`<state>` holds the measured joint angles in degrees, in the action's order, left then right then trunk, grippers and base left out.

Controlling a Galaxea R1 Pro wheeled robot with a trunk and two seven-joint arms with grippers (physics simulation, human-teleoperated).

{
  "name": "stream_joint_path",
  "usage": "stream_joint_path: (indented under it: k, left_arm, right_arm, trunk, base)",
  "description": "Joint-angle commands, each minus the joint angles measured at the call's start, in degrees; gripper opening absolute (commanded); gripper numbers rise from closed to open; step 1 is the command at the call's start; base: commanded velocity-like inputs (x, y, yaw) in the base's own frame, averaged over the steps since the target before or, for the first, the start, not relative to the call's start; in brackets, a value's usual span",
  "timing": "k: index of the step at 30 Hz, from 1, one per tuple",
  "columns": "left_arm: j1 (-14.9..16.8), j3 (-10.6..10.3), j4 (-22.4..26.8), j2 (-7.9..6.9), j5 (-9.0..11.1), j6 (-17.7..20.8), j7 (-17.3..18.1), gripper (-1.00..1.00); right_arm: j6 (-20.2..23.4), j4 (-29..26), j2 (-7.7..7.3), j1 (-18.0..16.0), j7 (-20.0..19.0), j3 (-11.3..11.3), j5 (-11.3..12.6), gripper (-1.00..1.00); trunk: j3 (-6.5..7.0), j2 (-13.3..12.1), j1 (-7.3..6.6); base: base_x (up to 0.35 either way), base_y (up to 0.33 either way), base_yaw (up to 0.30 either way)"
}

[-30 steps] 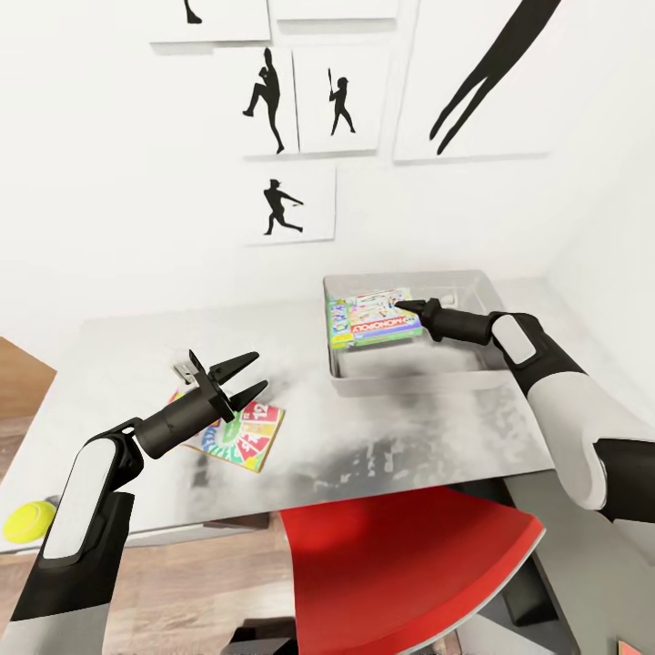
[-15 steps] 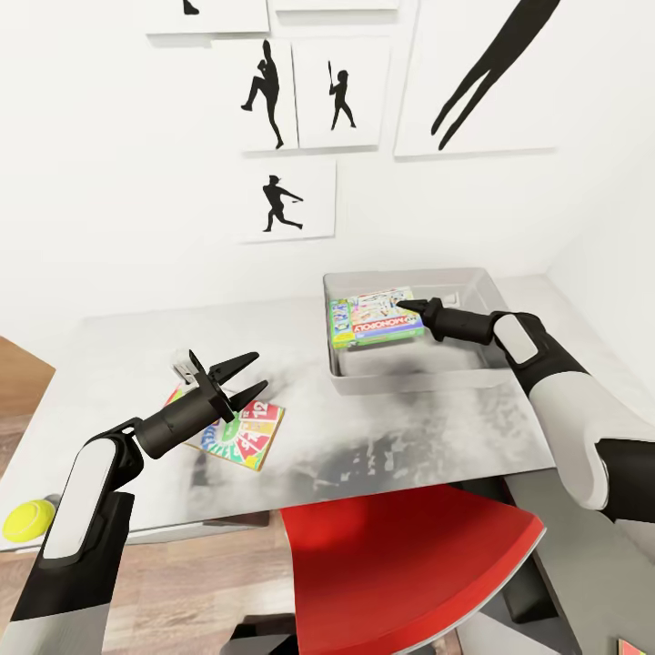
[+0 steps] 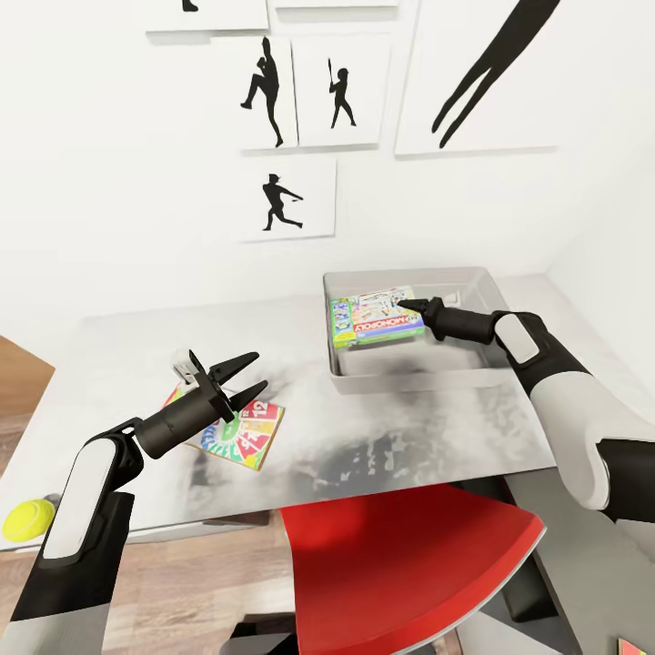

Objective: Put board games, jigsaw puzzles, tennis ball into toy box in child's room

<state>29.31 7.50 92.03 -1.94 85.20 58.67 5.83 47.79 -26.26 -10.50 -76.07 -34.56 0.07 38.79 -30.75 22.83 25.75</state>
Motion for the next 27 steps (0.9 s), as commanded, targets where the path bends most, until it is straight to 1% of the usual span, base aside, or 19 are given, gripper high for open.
stream_joint_path:
  k: [1,16,27]
  left_arm:
    - [0.0,0.1,0.0,0.01,-0.6,0.2,0.6,1.0]
    - [0.0,0.1,0.0,0.01,-0.6,0.2,0.6,1.0]
    - [0.0,0.1,0.0,0.01,-0.7,0.2,0.6,1.0]
  right_arm:
    - [0.3,0.0,-0.02,0.0,-0.1,0.0,0.1,-1.0]
    - [0.3,0.0,-0.05,0.0,-0.1,-0.1,0.1,-1.0]
    - [0.3,0.0,-0.05,0.0,-0.1,-0.1,0.1,-1.0]
  trunk:
    - [-0.1,0.1,0.03]
    - [-0.28,0.1,0.03]
    - [-0.79,0.1,0.03]
  base:
    - [0.0,0.0,0.0]
    - [0.0,0.0,0.0]
    - [0.0,0.0,0.0]
